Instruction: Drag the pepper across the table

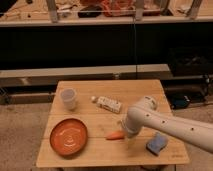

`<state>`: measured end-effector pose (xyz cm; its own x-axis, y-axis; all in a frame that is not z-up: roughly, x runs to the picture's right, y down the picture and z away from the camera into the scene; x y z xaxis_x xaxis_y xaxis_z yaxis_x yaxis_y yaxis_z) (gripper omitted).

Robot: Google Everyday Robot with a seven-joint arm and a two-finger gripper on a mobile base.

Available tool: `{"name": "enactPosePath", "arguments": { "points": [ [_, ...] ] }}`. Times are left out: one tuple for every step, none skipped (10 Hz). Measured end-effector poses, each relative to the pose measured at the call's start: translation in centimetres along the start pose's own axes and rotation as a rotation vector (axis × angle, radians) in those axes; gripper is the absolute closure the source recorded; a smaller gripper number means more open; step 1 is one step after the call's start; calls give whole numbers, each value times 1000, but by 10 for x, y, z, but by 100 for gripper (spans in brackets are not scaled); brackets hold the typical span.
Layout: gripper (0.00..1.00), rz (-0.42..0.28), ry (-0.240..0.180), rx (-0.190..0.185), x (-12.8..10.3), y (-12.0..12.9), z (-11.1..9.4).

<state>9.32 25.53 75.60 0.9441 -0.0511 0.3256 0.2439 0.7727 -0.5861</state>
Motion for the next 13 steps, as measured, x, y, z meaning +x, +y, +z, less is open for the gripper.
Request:
{"name": "enactPosePath", "arguments": {
  "points": [
    [20, -5, -5, -3, -3, -2, 4],
    [20, -9, -10, -4, -6, -5, 7],
    [20, -16, -13, -7, -10, -9, 11],
    [20, -16, -15, -10, -10, -9, 12],
    [20, -19, -15, -12, -10, -9, 15],
    [20, -24, -18, -15, -13, -10, 21],
    [20, -24, -20, -16, -15, -11, 24],
    [20, -15, -19, -19, -15, -10, 26],
    [20, -16, -18, -21, -17, -11, 28],
    [20, -18, -17, -23, -21, -13, 32],
    [20, -12, -16, -22, -20, -14, 32],
    [20, -4, -16, -24, -19, -14, 34],
    [20, 1, -16, -24, -17, -14, 35]
  ]
}}
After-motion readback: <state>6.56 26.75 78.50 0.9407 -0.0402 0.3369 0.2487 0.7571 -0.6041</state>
